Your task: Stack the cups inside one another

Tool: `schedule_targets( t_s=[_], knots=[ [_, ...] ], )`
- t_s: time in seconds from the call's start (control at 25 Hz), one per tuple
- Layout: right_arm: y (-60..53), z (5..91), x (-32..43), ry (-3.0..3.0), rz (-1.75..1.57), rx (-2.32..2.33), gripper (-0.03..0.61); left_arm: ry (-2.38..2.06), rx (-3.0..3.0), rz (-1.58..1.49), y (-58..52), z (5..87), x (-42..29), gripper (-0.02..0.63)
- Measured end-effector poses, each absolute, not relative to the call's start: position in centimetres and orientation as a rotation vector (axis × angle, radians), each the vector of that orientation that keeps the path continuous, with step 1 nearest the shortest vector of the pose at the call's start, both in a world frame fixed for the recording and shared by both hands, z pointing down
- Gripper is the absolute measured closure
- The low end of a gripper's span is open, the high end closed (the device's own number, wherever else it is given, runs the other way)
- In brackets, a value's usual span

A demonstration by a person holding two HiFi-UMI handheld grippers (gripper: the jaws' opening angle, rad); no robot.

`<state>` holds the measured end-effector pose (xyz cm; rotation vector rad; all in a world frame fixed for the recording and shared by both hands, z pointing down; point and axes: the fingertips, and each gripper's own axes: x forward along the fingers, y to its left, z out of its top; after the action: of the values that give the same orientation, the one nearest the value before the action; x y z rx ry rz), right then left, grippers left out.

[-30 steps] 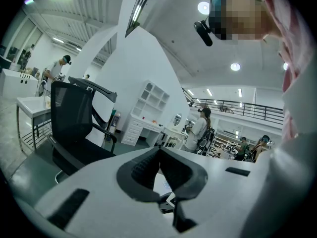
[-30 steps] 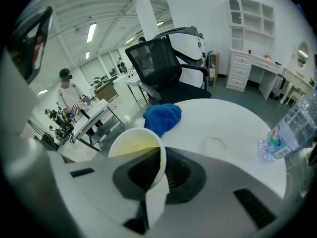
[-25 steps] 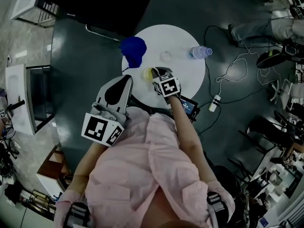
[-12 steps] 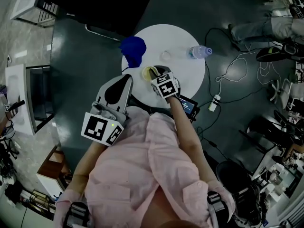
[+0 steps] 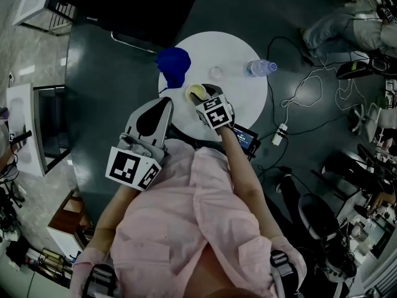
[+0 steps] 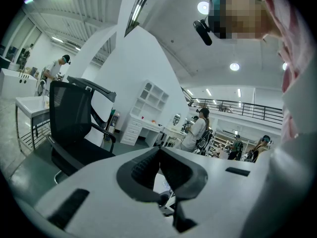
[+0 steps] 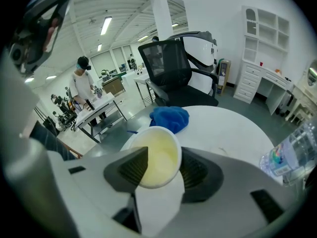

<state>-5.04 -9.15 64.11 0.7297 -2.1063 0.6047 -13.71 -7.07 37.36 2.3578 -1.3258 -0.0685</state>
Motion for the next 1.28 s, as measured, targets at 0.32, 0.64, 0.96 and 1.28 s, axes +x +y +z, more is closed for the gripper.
schedule_targets(
  t_s=[0.32, 0.64, 0.96, 1.28],
  knots=[
    [-9.6, 64.0, -4.9, -2.111, 0.591, 0.756, 0.357, -1.324, 2.355, -0.068, -7.1, 37.5, -13.8, 0.595],
    [-9.8, 64.1, -4.3, -2.102, 0.586, 0.780, 0.348, -1.327, 2.354, -0.072, -6.9, 37.6, -13.8, 0.595],
    [-10.1, 63.9, -4.1, -2.099, 0.593, 0.805, 0.348, -1.329, 2.355, -0.073, -6.9, 37.6, -13.7, 0.595],
    [-10.9, 63.0, -3.8, -2.117, 0.558, 0.877, 0.350, -1.328, 2.362, -0.076, -6.7, 37.6, -13.7, 0.595]
  ],
)
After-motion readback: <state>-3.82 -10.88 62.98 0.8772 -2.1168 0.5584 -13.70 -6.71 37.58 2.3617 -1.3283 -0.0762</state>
